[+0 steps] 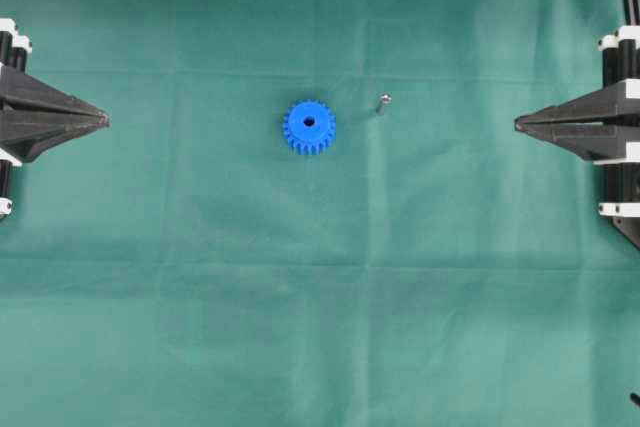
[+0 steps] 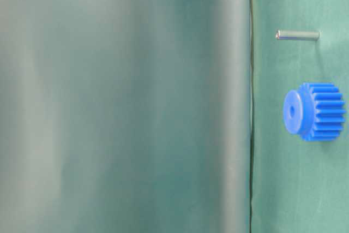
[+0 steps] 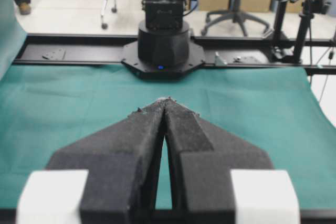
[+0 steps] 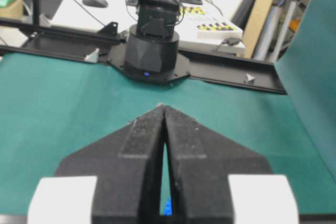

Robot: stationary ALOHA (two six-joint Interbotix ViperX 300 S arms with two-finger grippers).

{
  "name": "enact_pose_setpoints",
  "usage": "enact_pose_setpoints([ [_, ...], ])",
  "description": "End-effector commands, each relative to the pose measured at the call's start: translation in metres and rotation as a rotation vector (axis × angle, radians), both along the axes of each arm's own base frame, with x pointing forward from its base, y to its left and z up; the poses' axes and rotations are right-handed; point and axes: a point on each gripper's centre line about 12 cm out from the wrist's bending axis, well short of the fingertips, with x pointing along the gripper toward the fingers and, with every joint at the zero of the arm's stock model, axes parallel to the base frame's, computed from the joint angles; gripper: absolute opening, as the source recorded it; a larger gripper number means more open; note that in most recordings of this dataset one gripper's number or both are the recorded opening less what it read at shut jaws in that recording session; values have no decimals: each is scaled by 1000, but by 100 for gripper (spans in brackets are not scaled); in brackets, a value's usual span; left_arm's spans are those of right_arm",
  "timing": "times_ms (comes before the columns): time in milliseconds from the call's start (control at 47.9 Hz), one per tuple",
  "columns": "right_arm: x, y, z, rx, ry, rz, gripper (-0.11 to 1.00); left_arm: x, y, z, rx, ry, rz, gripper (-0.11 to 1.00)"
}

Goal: Insert the shaft placed at a random location into the center hole of the small gear at another random location.
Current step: 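Move the right gripper left toward the small silver shaft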

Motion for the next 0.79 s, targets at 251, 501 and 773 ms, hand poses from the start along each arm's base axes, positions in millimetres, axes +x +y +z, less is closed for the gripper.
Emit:
enact_pose_setpoints([
  [251,22,-23,-11,-9,30,-105,0,4,1,5,-27,-15,8,-1],
  [501,55,-48,-55,28,139,-187,2,3,1,5,-27,-17,8,-1],
  [773,90,-76,-111,77,264,-270,71,1,1,0,-30,-6,8,-1],
])
